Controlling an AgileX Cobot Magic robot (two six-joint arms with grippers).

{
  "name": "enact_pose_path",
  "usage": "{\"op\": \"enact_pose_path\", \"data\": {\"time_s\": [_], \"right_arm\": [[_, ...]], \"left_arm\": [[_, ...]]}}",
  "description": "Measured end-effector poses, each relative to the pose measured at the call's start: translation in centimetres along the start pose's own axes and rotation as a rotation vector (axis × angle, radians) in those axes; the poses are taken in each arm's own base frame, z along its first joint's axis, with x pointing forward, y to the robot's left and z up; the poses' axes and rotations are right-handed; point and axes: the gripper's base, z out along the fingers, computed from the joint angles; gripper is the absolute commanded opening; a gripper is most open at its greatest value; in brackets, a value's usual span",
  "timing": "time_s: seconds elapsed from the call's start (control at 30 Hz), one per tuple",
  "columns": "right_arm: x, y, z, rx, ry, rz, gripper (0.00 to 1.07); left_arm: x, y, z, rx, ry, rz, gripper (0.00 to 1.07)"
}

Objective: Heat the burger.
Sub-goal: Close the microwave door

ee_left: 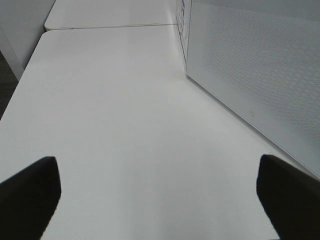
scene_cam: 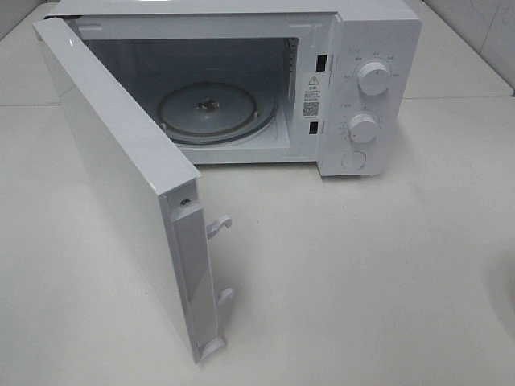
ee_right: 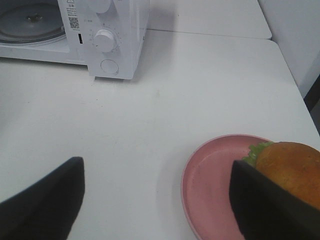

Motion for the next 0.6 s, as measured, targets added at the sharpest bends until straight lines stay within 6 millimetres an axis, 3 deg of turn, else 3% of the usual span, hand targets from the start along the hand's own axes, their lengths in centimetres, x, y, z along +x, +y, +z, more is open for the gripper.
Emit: {"op": "enact_pose_path", "data": {"time_s": [0.4, 0.5, 0.53, 0.57, 0.6], "right_arm": [[0.0, 0.0, 0.0, 0.000, 0.000, 0.000, 0.76], [0.0, 0.0, 0.0, 0.000, 0.000, 0.000, 0.76], [0.0, 0.0, 0.0, 0.000, 0.000, 0.000, 0.76], [0.0, 0.0, 0.0, 0.000, 0.000, 0.000, 0.76], [0.0, 0.0, 0.0, 0.000, 0.000, 0.000, 0.76]], "left_arm": [[-0.3, 0.0, 0.0, 0.003, 0.004, -0.002, 0.98], [-1.0, 0.0, 0.1, 0.003, -0.006, -0.003, 0.89], [-1.6, 0.1, 0.3, 0.002, -0.013, -0.004, 0.80], [-1.6, 0.1, 0.3, 0.002, -0.013, -0.004, 0.80], [-2.0, 0.1, 0.7, 0.002, -0.018, -0.005, 0.74]]}}
